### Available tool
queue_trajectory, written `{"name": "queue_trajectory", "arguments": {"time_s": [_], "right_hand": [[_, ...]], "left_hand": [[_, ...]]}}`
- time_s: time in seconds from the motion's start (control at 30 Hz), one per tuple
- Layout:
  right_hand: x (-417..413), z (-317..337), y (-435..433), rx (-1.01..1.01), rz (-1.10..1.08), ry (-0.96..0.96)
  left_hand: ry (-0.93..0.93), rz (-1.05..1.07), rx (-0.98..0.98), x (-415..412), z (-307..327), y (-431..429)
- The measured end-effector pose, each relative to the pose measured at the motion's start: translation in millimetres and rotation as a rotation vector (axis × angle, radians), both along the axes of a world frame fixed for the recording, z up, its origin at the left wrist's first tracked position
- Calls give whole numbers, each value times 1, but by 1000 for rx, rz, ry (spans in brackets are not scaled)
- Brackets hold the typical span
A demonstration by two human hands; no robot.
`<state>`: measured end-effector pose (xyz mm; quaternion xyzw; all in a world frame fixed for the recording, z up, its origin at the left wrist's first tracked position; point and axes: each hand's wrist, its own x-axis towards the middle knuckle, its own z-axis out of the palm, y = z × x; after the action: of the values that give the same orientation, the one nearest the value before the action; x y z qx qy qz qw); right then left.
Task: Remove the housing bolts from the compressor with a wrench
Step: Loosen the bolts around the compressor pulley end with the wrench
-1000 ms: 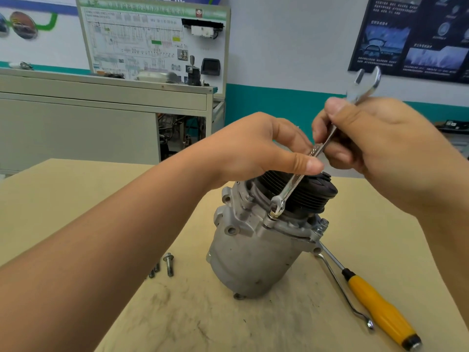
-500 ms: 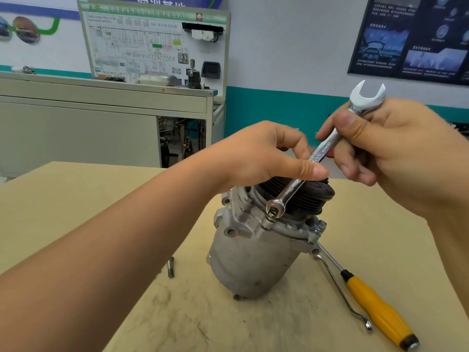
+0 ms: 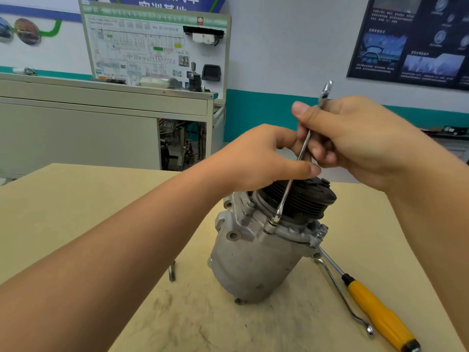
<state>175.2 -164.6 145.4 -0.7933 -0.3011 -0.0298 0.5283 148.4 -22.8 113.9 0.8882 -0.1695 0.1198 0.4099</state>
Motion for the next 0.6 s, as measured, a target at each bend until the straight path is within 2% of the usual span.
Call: {"name": "queue_trajectory", "arguments": {"time_s": [0.13, 0.27, 0.43, 0.6], "right_hand": [[3, -1, 8, -93, 7, -151], [0, -1, 2, -93, 55, -245], [-5, 0, -11, 29, 173, -119], [-8, -2, -19, 14, 218, -81]], "left_hand": [[30, -11, -73, -1, -3, 11], [44, -25, -105, -4, -5, 17], [12, -48, -92, -4, -4, 14], [17, -105, -102, -7, -2, 11]]}}
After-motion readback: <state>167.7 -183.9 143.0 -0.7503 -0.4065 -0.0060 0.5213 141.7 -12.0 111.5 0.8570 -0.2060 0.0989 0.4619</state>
